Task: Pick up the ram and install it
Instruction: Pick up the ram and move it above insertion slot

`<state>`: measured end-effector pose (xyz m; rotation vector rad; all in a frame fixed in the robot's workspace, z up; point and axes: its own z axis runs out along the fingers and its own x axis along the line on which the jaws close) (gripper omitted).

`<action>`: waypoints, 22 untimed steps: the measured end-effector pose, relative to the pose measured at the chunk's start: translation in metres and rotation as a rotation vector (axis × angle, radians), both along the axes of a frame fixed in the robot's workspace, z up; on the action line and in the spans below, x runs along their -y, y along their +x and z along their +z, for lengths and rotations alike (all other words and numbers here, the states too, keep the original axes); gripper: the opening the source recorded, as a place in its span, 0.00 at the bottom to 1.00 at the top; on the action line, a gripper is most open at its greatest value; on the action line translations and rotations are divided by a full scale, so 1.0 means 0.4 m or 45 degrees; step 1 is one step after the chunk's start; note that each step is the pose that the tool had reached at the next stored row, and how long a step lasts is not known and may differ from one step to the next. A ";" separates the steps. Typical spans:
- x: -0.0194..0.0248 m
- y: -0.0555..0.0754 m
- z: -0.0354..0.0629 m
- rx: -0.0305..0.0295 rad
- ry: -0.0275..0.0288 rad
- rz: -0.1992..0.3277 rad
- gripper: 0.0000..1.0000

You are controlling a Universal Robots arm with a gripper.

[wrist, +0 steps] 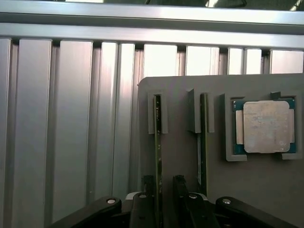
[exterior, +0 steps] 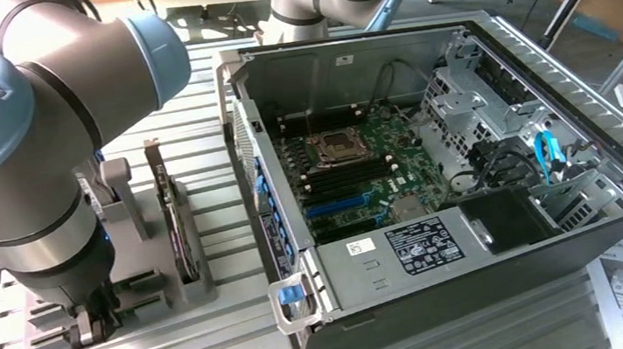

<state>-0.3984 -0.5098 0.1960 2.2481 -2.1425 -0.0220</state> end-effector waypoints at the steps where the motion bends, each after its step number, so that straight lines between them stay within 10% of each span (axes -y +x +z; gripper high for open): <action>1: 0.000 0.000 -0.002 0.0000 0.0000 0.000 0.30; 22: 0.006 0.000 -0.004 0.0000 -0.0080 0.000 0.30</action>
